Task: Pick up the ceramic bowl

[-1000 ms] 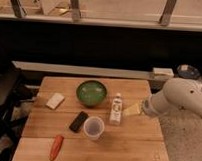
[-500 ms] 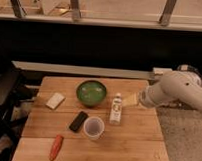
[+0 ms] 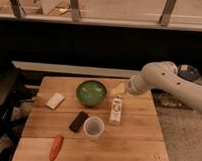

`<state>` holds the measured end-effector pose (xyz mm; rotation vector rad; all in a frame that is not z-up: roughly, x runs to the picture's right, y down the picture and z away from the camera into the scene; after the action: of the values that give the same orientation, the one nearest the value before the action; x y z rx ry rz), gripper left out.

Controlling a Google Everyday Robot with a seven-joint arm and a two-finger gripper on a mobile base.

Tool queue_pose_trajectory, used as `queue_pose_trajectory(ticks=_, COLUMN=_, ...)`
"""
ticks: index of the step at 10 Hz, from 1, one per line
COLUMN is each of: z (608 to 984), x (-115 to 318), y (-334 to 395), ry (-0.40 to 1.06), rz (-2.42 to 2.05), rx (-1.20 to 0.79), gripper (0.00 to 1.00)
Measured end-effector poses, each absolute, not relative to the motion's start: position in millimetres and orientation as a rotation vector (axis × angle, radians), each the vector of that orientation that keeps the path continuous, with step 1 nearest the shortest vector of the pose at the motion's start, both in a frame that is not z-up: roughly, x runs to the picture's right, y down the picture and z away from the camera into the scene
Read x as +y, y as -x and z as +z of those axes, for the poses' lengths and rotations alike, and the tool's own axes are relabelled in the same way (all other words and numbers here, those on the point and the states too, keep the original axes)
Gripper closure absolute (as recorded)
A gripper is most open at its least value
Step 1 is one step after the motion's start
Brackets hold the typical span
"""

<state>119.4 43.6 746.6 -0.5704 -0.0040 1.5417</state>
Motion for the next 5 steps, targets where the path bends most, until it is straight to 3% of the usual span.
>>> queue_pose_trajectory(ticks=5, z=759.0, x=37.4, y=-103.7, ry=0.576, rz=1.553, rx=-0.018, gripper=0.20)
